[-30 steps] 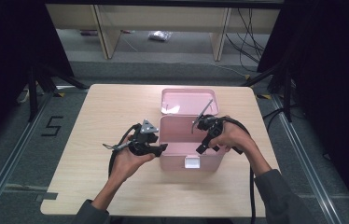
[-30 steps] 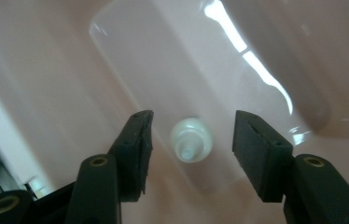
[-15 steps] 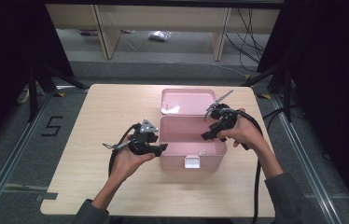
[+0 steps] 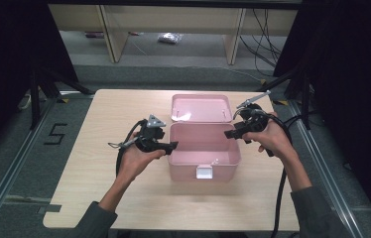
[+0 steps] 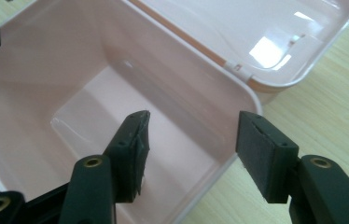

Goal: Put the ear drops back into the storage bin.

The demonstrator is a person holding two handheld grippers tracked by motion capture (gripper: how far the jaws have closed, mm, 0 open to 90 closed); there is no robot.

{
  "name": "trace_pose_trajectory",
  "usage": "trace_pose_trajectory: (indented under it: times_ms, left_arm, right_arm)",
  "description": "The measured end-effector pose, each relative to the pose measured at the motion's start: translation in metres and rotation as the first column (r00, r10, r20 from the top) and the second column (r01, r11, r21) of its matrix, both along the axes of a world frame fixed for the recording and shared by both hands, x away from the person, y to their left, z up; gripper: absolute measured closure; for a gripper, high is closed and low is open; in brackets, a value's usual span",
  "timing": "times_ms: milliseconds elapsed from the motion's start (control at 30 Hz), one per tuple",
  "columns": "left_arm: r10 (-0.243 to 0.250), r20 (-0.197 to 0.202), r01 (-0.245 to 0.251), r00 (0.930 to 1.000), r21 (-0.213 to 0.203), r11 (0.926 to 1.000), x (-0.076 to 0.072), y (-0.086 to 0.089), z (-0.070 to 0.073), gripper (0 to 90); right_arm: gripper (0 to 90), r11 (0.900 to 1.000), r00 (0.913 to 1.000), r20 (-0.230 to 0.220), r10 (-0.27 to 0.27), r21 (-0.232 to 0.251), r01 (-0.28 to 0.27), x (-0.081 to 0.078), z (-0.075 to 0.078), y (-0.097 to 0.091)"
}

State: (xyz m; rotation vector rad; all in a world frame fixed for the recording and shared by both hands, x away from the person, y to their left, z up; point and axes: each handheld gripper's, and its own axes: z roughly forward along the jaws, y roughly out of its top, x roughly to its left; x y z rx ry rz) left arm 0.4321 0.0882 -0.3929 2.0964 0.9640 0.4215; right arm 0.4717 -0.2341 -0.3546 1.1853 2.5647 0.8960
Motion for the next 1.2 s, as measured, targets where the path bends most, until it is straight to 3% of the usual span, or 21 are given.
trace_pose_trajectory:
  times_ms: [167,267,400,467,567,800,833,867,933,967,1000,1033,1200]
  left_arm:
    - [0.023,-0.017,-0.022,0.9996,0.031,0.9993,0.021,-0.004,0.002,40.9]
    - [0.031,-0.018,-0.030,0.9993,0.047,0.9984,0.032,-0.008,-0.003,45.4]
    - [0.048,-0.032,-0.047,0.9983,0.039,0.9981,0.042,-0.009,-0.009,49.3]
    - [0.055,-0.036,-0.053,0.9978,0.038,0.9979,0.045,-0.011,-0.012,51.0]
    - [0.048,-0.056,-0.046,0.9973,0.024,0.9986,0.049,-0.011,-0.015,51.7]
    - [0.051,-0.056,-0.049,0.9971,0.034,0.9982,0.054,-0.015,-0.017,56.5]
    - [0.039,-0.064,-0.036,0.9972,0.048,0.9982,0.055,-0.014,-0.016,56.9]
    - [0.054,-0.054,-0.053,0.9971,0.031,0.9981,0.056,-0.016,-0.017,57.6]
    - [0.051,-0.056,-0.049,0.9971,0.038,0.9981,0.057,-0.017,-0.017,59.1]
    - [0.040,-0.062,-0.037,0.9972,0.057,0.9977,0.058,-0.017,-0.016,60.1]
    - [0.047,-0.061,-0.045,0.9970,0.042,0.9981,0.059,-0.018,-0.017,60.9]
    - [0.055,-0.057,-0.053,0.9969,0.037,0.9979,0.060,-0.019,-0.018,61.4]
    - [0.048,-0.071,-0.044,0.9963,0.046,0.9979,0.064,-0.022,-0.024,68.8]
  right_arm:
    - [45.5,0.9984,0.9985,0.033,-0.044,0.036,0.042,0.007,0.000,-0.008]
    - [47.1,0.9973,0.9964,0.043,-0.073,0.018,0.072,0.009,0.000,-0.011]
    - [48.0,0.9942,0.9927,0.059,-0.105,0.031,0.103,0.014,-0.001,-0.015]
    - [48.3,0.9925,0.9918,0.047,-0.119,0.033,0.118,0.017,-0.001,-0.018]
    - [48.8,0.9856,0.9861,0.040,-0.161,0.058,0.159,0.025,-0.004,-0.019]
    - [48.4,0.9760,0.9763,0.052,-0.210,0.070,0.206,0.042,-0.012,-0.017]
    - [48.3,0.9772,0.9775,0.046,-0.206,0.062,0.203,0.043,-0.012,-0.017]
    - [48.2,0.9771,0.9774,0.044,-0.207,0.060,0.204,0.045,-0.012,-0.017]
    - [48.2,0.9737,0.9748,0.030,-0.221,0.063,0.219,0.046,-0.013,-0.014]
    - [48.2,0.9737,0.9742,0.044,-0.221,0.065,0.218,0.049,-0.014,-0.014]
    - [48.2,0.9705,0.9715,0.033,-0.235,0.064,0.233,0.050,-0.014,-0.012]
    - [48.1,0.9748,0.9747,0.045,-0.219,0.056,0.216,0.052,-0.015,-0.013]
    - [47.7,0.9698,0.9695,0.046,-0.241,0.053,0.238,0.057,-0.014,-0.014]
